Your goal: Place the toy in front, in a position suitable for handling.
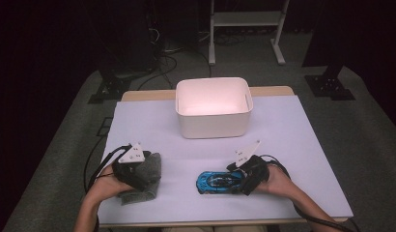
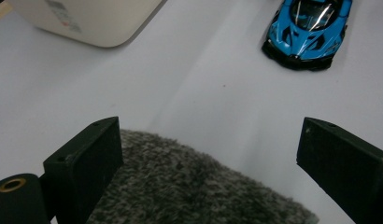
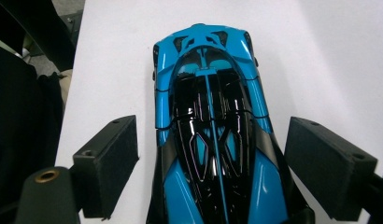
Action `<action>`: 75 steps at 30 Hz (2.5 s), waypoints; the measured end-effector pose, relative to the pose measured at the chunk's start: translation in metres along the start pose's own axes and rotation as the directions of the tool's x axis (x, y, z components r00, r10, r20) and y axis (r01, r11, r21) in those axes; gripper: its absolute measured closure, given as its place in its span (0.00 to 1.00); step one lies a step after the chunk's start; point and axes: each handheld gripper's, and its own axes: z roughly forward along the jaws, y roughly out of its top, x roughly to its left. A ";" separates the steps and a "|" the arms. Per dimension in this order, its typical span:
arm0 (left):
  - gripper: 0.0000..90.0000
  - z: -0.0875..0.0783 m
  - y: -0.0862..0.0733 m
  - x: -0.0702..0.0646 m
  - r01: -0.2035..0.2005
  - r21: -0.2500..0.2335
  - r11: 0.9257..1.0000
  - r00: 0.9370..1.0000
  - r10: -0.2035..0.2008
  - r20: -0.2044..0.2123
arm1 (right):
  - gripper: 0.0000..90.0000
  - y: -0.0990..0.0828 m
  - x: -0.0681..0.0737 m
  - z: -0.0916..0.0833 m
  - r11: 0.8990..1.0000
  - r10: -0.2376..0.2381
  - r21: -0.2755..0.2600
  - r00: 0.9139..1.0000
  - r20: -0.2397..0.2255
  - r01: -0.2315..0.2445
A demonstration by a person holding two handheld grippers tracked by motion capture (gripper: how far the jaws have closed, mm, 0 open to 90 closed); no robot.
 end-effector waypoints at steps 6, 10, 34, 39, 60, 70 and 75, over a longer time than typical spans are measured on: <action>0.10 -0.002 -0.008 0.011 0.007 0.034 0.999 1.000 -0.007 -0.004 | 0.18 -0.001 -0.001 -0.002 1.000 0.006 -0.007 1.000 0.009 -0.006; 0.13 0.002 -0.017 0.016 0.021 0.079 0.997 1.000 -0.021 0.003 | 0.18 -0.002 -0.001 0.000 1.000 0.009 -0.004 1.000 0.007 -0.009; 0.35 0.027 -0.038 0.016 0.040 0.162 0.986 0.996 -0.053 0.076 | 0.18 -0.016 -0.002 -0.004 0.999 0.035 -0.007 0.999 0.023 -0.035; 0.56 0.026 -0.037 0.015 0.023 0.147 0.989 0.997 -0.034 0.075 | 0.18 -0.022 -0.002 -0.010 0.999 0.044 -0.011 0.998 0.043 -0.044; 0.88 0.023 -0.010 0.004 -0.005 0.072 0.997 0.988 -0.007 0.152 | 0.25 -0.040 0.001 -0.018 0.999 0.048 -0.014 0.998 0.041 -0.047; 0.88 0.053 0.055 -0.024 -0.120 0.002 0.993 0.956 0.115 0.269 | 0.25 -0.043 0.003 -0.025 0.998 0.055 -0.019 0.998 0.039 -0.054; 0.88 0.077 0.086 -0.044 -0.215 -0.010 0.976 0.928 0.208 0.309 | 0.25 -0.049 0.005 -0.029 0.997 0.066 -0.036 0.997 0.041 -0.064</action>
